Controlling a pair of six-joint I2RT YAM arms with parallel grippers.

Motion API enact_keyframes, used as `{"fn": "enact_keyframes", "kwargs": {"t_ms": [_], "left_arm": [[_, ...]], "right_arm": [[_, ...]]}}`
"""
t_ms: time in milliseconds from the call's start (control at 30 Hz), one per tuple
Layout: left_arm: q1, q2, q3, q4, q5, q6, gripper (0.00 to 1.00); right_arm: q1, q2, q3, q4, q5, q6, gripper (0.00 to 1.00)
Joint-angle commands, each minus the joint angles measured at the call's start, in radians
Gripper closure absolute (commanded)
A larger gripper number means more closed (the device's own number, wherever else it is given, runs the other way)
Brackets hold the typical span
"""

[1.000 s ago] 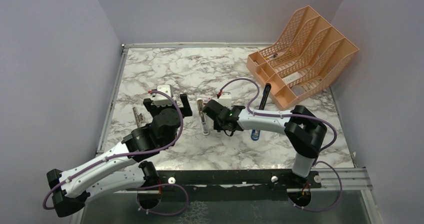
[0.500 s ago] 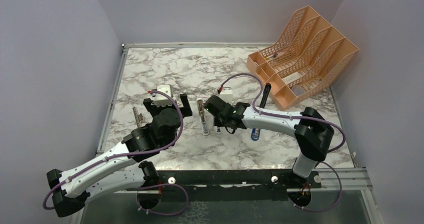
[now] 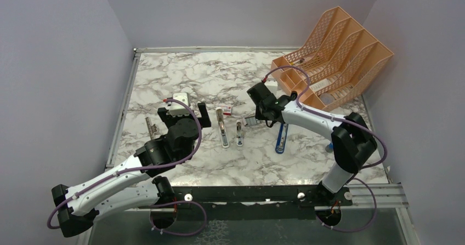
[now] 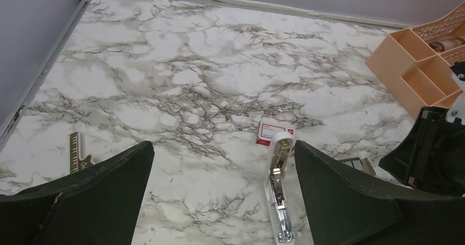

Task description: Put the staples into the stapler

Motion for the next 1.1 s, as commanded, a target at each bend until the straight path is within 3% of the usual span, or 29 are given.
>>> {"fn": "enact_keyframes", "kwargs": {"t_ms": [0,300,467,567,867,1067], "left_arm": [[0.003,0.009,0.0,-0.002,-0.03,0.003,0.01],[0.003,0.021,0.001,-0.002,-0.036,0.01,0.01],[0.003,0.028,0.001,-0.002,-0.039,0.011,0.01],[0.003,0.028,0.001,-0.002,-0.04,0.012,0.01],[0.003,0.03,0.0,-0.001,-0.04,0.011,0.01],[0.003,0.033,0.0,-0.002,-0.04,0.011,0.01]], "right_arm": [[-0.018,0.068,0.01,0.061,-0.065,-0.132,0.77],[-0.044,0.148,0.044,0.089,-0.117,-0.194,0.71],[-0.046,0.148,0.048,0.097,-0.107,-0.204,0.83],[-0.046,0.14,0.053,0.095,-0.093,-0.204,0.83],[-0.046,0.124,0.057,0.124,-0.134,-0.244,0.74],[-0.046,0.176,0.07,0.131,-0.156,-0.265,0.86]]}}
